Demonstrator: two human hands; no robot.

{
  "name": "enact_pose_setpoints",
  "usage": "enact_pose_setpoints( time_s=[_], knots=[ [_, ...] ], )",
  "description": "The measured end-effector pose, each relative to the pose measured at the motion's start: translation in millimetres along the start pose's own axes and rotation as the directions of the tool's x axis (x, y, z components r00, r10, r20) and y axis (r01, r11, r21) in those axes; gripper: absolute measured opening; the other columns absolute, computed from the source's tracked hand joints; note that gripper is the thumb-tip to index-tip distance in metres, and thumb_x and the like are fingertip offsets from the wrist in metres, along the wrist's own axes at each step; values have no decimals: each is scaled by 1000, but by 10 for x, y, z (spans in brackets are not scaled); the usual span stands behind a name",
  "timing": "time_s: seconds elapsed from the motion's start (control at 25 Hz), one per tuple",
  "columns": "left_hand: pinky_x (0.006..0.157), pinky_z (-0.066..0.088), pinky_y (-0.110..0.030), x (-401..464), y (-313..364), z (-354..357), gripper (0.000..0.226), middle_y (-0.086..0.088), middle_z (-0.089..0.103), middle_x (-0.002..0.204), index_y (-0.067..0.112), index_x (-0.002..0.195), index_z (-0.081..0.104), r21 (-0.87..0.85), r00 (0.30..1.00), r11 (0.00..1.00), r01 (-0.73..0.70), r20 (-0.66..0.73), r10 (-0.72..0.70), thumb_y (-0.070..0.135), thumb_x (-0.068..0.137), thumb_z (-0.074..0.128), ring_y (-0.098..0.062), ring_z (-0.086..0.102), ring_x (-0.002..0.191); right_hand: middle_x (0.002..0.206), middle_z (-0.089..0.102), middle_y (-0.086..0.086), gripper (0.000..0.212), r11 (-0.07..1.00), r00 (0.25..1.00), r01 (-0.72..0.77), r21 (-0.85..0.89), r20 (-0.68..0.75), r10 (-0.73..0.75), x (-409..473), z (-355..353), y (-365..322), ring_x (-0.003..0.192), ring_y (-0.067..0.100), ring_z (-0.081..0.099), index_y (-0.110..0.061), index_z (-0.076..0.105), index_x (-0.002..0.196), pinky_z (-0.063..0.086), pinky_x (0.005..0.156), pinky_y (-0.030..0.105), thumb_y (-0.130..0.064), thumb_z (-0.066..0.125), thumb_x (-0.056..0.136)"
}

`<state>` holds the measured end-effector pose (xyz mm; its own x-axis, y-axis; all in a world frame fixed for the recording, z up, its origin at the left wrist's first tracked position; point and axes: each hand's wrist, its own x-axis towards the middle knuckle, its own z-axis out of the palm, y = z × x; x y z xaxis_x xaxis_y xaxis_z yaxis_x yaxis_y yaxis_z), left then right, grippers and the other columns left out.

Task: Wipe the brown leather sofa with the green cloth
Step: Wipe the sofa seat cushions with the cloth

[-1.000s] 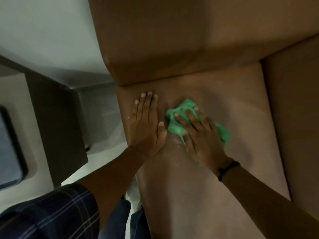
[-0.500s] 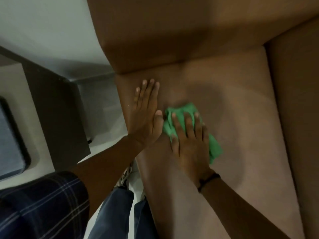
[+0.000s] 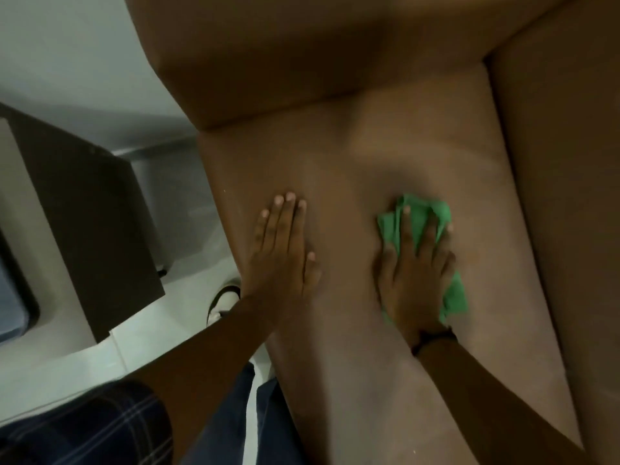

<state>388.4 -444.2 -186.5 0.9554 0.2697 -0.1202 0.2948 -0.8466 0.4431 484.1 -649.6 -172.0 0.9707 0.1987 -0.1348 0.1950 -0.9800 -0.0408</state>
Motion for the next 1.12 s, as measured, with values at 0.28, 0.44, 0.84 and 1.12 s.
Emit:
enact_pose_setpoints(
  time_s=[0.28, 0.44, 0.84, 1.12],
  knots=[
    [140, 17, -57, -19, 14, -14, 85, -24, 25, 181, -4, 171, 27, -32, 999, 999, -2, -41, 1, 28, 94, 41, -40, 20, 170, 170, 34, 12, 67, 860, 848, 509, -16, 178, -499, -958, 32, 289, 161, 40, 23, -36, 15, 171, 40, 114, 65, -46, 36, 109],
    [141, 15, -55, -18, 21, 13, 82, -24, 27, 180, -4, 171, 28, 0, 997, 1000, -11, -81, 11, 27, 96, 42, -40, 22, 170, 169, 35, 25, 64, 1000, 999, 21, -3, 33, -21, -450, 19, 367, 159, 47, 26, -27, 18, 172, 37, 116, 66, -46, 28, 112],
    [136, 25, -63, -32, 58, -110, 80, -26, 32, 177, -8, 167, 33, -70, 999, 997, 14, -43, -17, 27, 96, 37, -45, 27, 167, 160, 51, 12, 67, 906, 895, 423, -29, 171, -412, -1473, 48, 411, 167, 30, 3, -39, 17, 171, 32, 119, 63, -48, 37, 108],
    [140, 17, -56, 181, 83, 8, 81, -25, 28, 179, -4, 170, 29, 28, 1000, 999, -15, -16, 15, 27, 97, 41, -39, 22, 170, 171, 31, 12, 64, 956, 954, 288, 51, 66, -291, -1047, 334, -389, 165, 36, 12, -35, 14, 172, 22, 124, 63, -50, 26, 112]
  ],
)
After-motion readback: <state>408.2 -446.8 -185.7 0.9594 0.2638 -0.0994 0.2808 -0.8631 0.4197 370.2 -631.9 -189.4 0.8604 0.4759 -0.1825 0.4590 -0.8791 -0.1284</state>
